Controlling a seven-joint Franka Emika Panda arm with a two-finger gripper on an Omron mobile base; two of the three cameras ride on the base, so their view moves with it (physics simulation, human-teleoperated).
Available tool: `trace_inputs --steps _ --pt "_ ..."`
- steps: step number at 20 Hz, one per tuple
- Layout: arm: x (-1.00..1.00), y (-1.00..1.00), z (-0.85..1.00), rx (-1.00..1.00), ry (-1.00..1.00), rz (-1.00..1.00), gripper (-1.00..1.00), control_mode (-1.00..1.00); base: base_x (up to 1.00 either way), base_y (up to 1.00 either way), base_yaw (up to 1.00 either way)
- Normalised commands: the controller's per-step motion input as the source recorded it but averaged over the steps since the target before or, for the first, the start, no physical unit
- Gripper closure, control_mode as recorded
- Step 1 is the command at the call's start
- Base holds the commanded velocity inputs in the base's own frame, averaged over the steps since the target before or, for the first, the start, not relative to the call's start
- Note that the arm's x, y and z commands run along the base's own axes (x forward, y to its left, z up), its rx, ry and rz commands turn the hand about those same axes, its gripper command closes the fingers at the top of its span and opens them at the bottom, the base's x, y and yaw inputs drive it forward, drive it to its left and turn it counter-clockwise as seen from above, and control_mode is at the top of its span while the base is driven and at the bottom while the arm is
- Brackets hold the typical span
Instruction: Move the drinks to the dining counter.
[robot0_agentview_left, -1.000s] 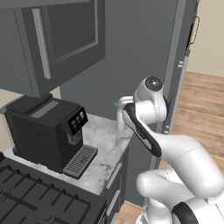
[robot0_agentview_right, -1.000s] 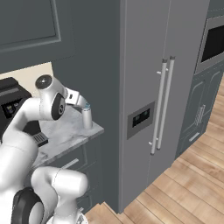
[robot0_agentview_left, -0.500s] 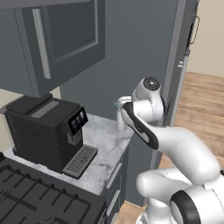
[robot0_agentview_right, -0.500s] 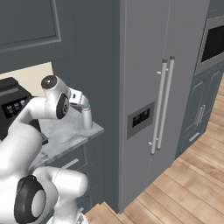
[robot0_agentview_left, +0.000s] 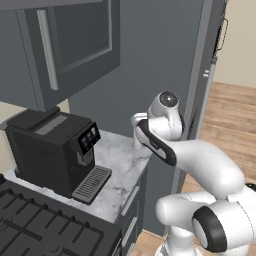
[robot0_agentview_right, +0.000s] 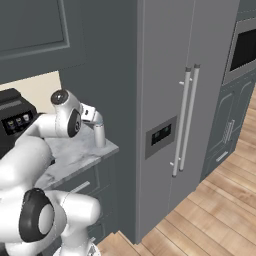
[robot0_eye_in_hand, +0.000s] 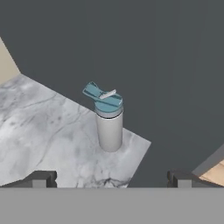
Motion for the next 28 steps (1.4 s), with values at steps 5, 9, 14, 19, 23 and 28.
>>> trace_inputs --steps 5,9,14,19,23,28 --pt "0.15 0.15 -0.22 0.0 0.0 0.0 -1.0 -1.0 0.0 0.0 0.0" --pt "0.22 0.06 -0.27 0.01 0.0 0.0 -1.0 -1.0 0.0 0.0 0.0" --pt "0.2 0.0 -0.24 0.03 0.0 0.0 -1.0 -1.0 0.0 0.0 0.0" --pt "0.15 0.0 -0.14 0.01 0.0 0.0 -1.0 -1.0 0.0 0.0 0.0" --pt "0.02 0.0 -0.09 0.0 0.0 0.0 -1.0 -1.0 0.0 0.0 0.0" --pt "0.01 0.0 -0.08 0.0 -0.01 0.0 -1.0 -1.0 0.0 0.0 0.0"
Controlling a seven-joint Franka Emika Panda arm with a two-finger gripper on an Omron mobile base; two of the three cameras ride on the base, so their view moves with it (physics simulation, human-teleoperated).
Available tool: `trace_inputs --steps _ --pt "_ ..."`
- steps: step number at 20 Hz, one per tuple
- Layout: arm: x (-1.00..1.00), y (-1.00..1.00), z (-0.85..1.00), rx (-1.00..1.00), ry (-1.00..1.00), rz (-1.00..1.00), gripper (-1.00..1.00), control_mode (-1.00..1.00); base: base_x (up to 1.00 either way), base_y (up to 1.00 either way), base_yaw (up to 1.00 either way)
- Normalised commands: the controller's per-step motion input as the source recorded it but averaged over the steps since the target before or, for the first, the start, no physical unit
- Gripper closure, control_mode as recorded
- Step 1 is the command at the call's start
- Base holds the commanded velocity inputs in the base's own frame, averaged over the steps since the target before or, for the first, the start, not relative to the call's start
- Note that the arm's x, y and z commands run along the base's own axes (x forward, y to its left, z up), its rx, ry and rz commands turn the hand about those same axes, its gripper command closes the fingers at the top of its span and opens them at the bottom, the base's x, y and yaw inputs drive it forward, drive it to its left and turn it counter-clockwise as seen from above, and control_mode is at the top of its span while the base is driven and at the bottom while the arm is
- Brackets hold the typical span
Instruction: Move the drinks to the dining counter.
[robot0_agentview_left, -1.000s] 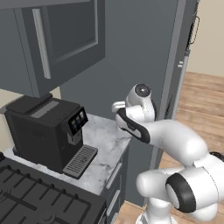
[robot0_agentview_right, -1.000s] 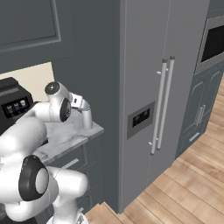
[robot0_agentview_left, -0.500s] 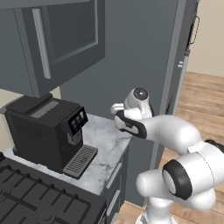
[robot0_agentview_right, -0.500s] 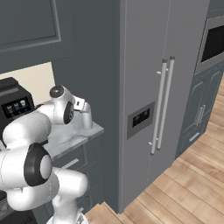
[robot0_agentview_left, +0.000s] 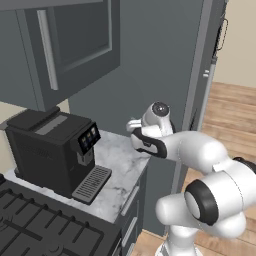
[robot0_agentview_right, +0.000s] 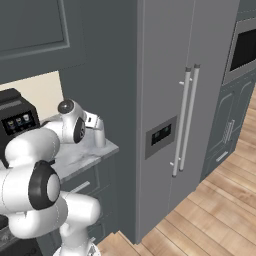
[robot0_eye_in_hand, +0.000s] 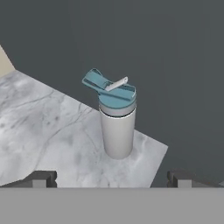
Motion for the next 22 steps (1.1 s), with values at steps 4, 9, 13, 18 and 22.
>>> trace_inputs --steps 4,9,13,18,22 --pt "0.07 0.0 -0.04 0.0 -0.02 -0.01 -1.0 -1.0 0.0 0.0 0.0" --pt "0.04 0.0 0.0 0.0 0.0 -0.03 -1.0 -1.0 0.0 0.0 0.0" --pt "0.02 0.0 0.0 0.0 -0.01 -0.05 -1.0 -1.0 0.0 0.0 0.0" --pt "0.04 0.0 0.0 0.0 -0.01 -0.06 -1.0 -1.0 0.0 0.0 0.0" --pt "0.07 0.0 -0.07 0.0 -0.02 -0.05 -1.0 -1.0 0.0 0.0 0.0"
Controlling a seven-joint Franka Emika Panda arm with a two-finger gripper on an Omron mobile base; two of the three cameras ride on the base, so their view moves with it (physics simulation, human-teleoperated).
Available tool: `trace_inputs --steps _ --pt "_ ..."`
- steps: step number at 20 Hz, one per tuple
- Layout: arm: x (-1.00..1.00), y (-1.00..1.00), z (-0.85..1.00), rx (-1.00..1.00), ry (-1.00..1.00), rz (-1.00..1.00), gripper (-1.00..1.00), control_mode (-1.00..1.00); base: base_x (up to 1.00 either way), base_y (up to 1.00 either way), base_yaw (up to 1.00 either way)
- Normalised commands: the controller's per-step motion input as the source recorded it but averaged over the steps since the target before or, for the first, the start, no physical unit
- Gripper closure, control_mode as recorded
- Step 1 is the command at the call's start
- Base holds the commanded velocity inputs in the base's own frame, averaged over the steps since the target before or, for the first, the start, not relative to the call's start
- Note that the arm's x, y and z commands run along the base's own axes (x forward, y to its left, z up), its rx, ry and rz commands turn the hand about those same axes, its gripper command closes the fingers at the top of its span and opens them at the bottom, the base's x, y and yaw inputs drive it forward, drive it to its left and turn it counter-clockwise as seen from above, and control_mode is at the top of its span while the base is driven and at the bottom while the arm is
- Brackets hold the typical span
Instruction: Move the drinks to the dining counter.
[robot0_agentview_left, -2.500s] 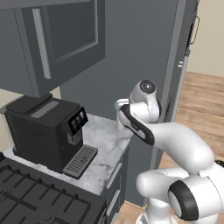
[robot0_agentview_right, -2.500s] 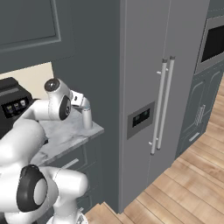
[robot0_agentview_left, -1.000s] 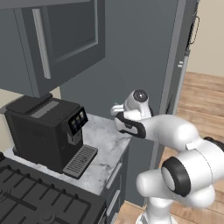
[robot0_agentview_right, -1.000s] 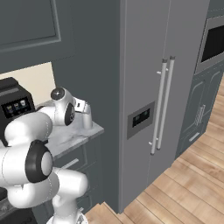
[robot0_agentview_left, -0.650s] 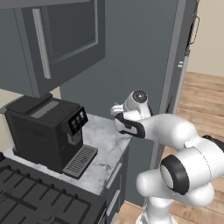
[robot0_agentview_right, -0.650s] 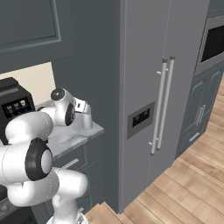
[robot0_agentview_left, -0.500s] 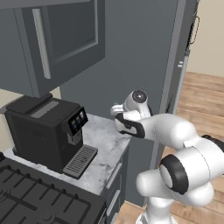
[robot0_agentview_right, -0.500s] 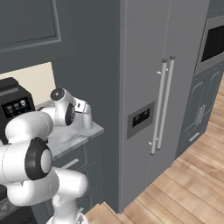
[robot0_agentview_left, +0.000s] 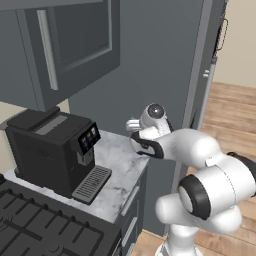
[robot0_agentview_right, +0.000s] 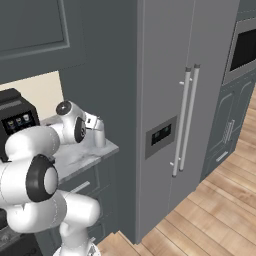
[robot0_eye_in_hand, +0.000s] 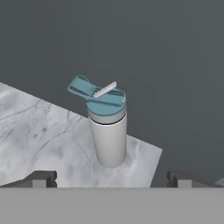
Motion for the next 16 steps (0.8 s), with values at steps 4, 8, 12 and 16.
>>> trace_inputs --steps 4,8,12,16 --pt "0.28 0.0 -0.14 0.0 0.0 -0.01 -1.0 -1.0 0.0 0.0 0.0" --pt "0.36 0.0 -0.14 0.0 0.0 0.0 -1.0 -1.0 0.0 0.0 0.0" --pt "0.27 0.0 -0.16 0.0 -0.02 0.0 -1.0 -1.0 0.0 0.0 0.0" --pt "0.14 0.0 -0.18 0.0 -0.03 0.0 -1.0 -1.0 0.0 0.0 0.0"
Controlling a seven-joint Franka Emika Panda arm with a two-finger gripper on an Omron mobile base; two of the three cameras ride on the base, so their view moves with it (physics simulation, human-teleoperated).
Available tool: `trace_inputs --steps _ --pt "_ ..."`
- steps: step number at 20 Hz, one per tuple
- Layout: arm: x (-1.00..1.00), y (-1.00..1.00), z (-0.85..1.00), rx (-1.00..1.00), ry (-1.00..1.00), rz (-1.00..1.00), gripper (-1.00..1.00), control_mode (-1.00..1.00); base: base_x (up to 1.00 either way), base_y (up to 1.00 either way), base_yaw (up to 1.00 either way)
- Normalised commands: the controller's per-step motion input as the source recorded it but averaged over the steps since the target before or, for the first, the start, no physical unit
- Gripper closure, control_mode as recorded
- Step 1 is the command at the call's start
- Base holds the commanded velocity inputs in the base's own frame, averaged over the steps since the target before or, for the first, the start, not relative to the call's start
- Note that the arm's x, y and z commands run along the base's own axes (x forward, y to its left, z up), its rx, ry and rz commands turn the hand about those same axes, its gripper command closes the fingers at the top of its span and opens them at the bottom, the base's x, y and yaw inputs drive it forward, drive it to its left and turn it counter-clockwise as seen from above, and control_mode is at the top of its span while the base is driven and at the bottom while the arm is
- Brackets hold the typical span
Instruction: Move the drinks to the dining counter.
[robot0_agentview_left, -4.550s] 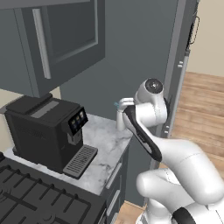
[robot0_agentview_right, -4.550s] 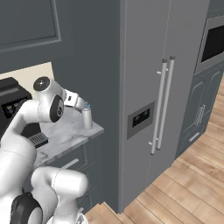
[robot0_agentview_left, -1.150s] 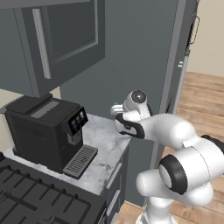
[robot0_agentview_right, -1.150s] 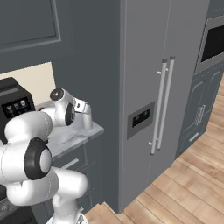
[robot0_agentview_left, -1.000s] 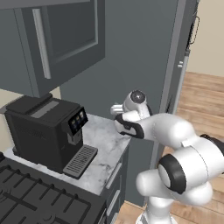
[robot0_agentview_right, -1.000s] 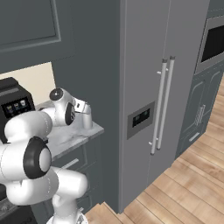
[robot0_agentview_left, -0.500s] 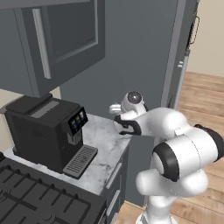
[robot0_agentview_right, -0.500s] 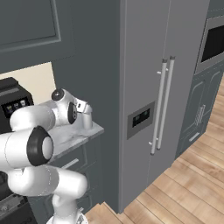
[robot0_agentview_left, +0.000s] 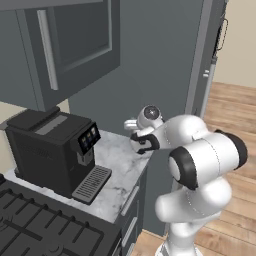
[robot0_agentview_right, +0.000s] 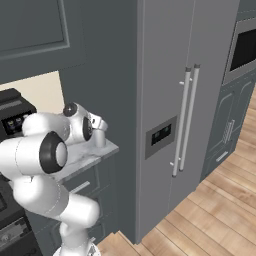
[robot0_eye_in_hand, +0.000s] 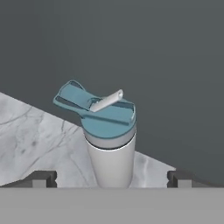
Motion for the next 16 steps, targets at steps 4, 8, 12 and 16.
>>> trace_inputs --steps 4,8,12,16 --pt "0.13 0.0 -0.21 0.0 -0.04 0.0 -1.0 -1.0 0.0 0.0 0.0" --pt "0.16 0.0 -0.21 0.0 -0.1 0.0 -1.0 -1.0 0.0 0.0 0.0" --pt "0.18 0.0 -0.13 0.0 -0.11 0.0 -1.0 -1.0 0.0 0.0 0.0" --pt "0.16 0.0 -0.13 0.0 -0.12 0.0 -1.0 -1.0 0.0 0.0 0.0"
